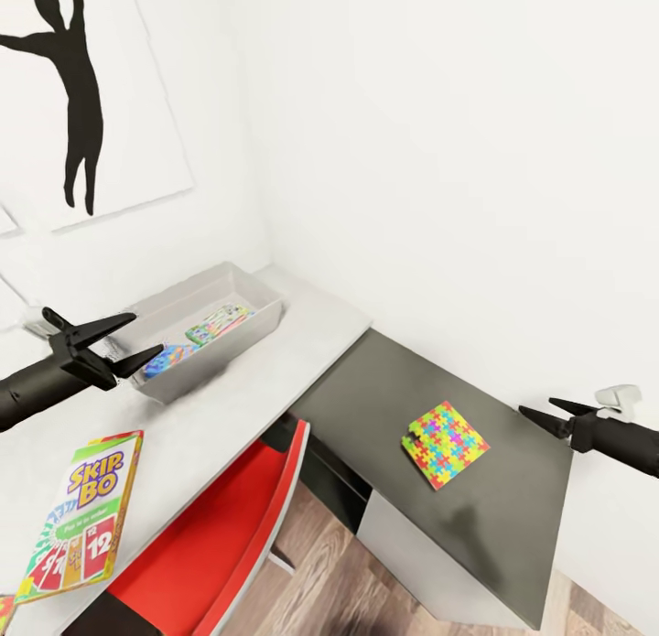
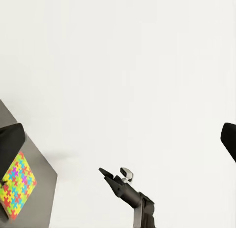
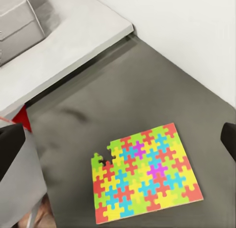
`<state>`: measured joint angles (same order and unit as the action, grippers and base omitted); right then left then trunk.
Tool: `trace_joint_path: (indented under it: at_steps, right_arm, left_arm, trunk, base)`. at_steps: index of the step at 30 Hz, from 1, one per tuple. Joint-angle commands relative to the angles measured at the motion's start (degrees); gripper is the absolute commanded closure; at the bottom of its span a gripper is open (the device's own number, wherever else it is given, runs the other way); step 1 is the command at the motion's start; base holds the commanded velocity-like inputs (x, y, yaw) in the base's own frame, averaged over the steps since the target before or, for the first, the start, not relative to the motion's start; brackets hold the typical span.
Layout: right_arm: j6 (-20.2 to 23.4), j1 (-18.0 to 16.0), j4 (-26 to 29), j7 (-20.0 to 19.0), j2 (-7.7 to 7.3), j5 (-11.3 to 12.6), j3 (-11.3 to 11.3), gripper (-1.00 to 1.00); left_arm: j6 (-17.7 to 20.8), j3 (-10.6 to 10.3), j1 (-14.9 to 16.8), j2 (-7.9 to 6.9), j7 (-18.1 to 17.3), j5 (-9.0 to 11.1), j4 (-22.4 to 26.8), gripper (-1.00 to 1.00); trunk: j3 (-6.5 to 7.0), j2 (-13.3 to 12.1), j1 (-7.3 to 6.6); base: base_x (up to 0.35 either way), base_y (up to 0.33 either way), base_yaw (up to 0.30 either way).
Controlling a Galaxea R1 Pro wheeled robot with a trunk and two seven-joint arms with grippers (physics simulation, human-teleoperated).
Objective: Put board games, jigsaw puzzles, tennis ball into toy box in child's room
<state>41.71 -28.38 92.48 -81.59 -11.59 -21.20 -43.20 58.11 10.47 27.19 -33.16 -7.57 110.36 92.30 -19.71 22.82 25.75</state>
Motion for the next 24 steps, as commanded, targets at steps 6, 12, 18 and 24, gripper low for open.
trace_joint_path:
  at_steps: [6,12,18,24]
  right_arm:
    - [0.49,0.04,0.07,0.30,0.27,-0.50,1.49,-1.00]
    - [0.35,0.02,0.13,0.40,0.32,-0.49,1.64,-1.00]
    - [0.26,0.06,0.15,0.52,0.39,-0.48,1.69,-1.00]
    - [0.23,-0.05,0.10,0.78,0.42,-0.49,1.73,-1.00]
  left_arm:
    - [0.33,1.91,-4.23,0.25,-0.89,-0.58,-0.02,-1.00]
    - [0.46,2.08,-7.39,1.12,-1.57,-0.60,-0.02,-1.00]
    - [0.56,2.47,-11.44,5.51,-2.25,-1.04,-0.02,-1.00]
    - [0.12,2.79,-18.11,7.90,-6.70,-4.33,-0.02,-1.00]
  trunk:
    - [0.47,0.10,0.04]
    - [1.03,0.10,0.04]
    - [1.58,0.10,0.04]
    - [2.14,0.10,0.04]
  base:
    - [0.000,0.000,0.077]
    - [0.000,0.000,0.083]
    - [0.000,0.000,0.093]
    - [0.000,0.000,0.096]
